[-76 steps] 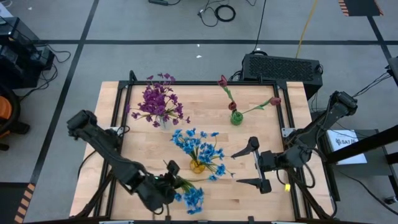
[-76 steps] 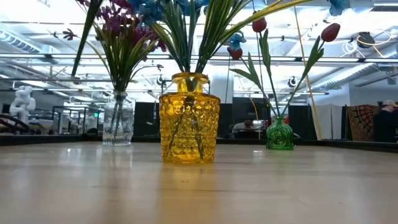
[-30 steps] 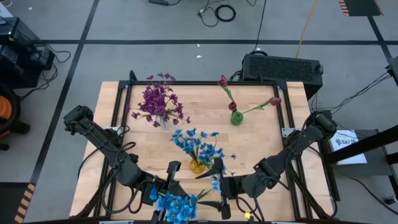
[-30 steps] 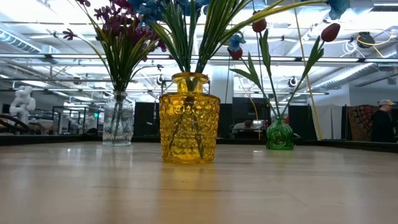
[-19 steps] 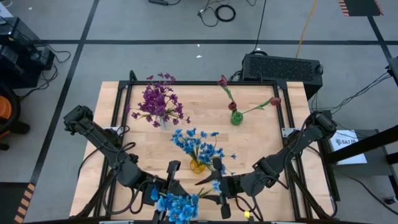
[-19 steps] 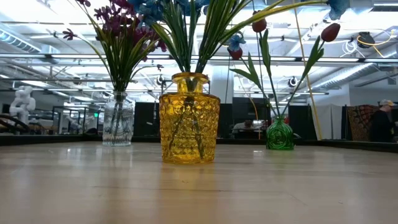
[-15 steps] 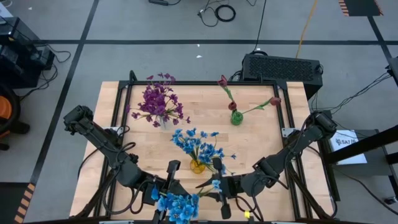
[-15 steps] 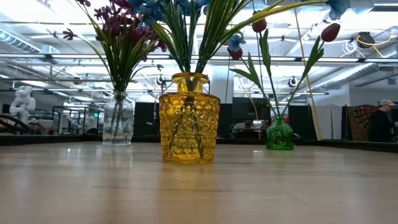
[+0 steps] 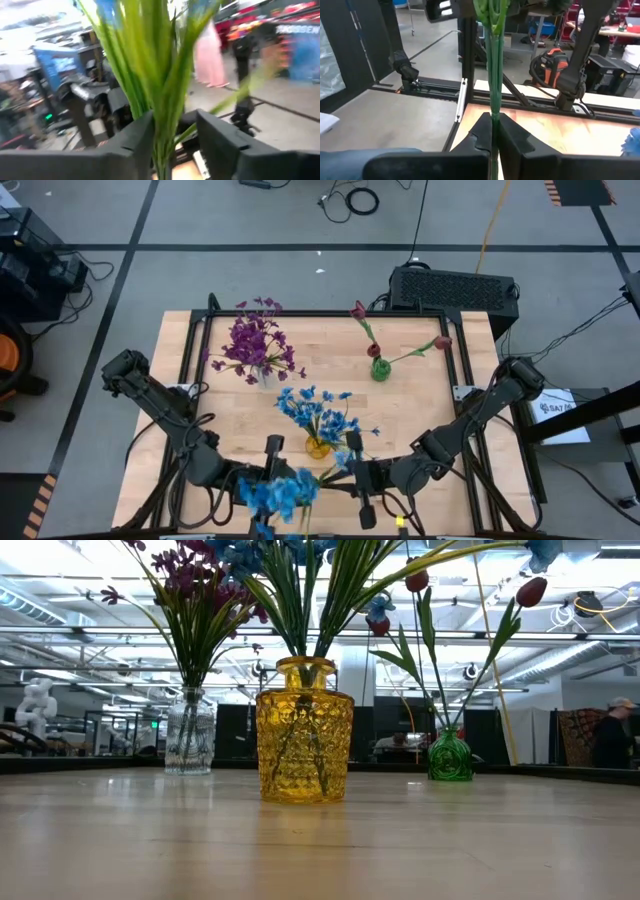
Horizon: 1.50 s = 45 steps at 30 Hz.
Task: Sort flowers into vase by color
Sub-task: Put the blue flowers into the yellow vase
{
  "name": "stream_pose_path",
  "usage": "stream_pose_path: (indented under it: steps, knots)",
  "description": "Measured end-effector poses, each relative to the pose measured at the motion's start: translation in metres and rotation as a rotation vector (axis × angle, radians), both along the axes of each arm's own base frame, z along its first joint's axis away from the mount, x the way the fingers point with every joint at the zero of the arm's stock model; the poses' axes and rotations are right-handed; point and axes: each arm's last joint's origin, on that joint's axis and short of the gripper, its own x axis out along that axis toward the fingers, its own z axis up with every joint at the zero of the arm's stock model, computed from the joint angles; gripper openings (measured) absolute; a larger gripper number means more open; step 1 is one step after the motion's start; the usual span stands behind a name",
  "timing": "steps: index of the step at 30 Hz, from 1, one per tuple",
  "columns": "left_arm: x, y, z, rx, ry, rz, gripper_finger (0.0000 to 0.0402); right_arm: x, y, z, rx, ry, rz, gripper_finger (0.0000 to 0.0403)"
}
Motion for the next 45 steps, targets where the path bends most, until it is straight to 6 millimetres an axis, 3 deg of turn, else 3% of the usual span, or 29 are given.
stream_pose_path:
  steps: [7,15,22,27,45]
  knots:
    - [-0.002,0.001,-0.001,-0.018,0.028,0.176,0.0248,-0.009,-0.002,0.009,0.023,0.002,-0.021,0.0003]
    - [-0.003,0.000,-0.003,-0.064,0.046,0.168,0.0306,-0.031,-0.002,0.022,-0.016,0.002,-0.110,0.0001]
    - [0.011,0.015,-0.004,-0.199,0.053,0.202,0.0334,-0.034,0.001,0.022,-0.022,-0.002,-0.115,0.0001]
    - [0.024,0.013,-0.010,-0.214,0.010,0.113,0.0349,-0.027,-0.001,0.015,-0.034,0.017,-0.128,0.0001]
    - [0.027,0.020,-0.004,-0.207,-0.054,0.151,0.0347,-0.023,-0.010,0.007,-0.002,0.103,-0.136,0.0000]
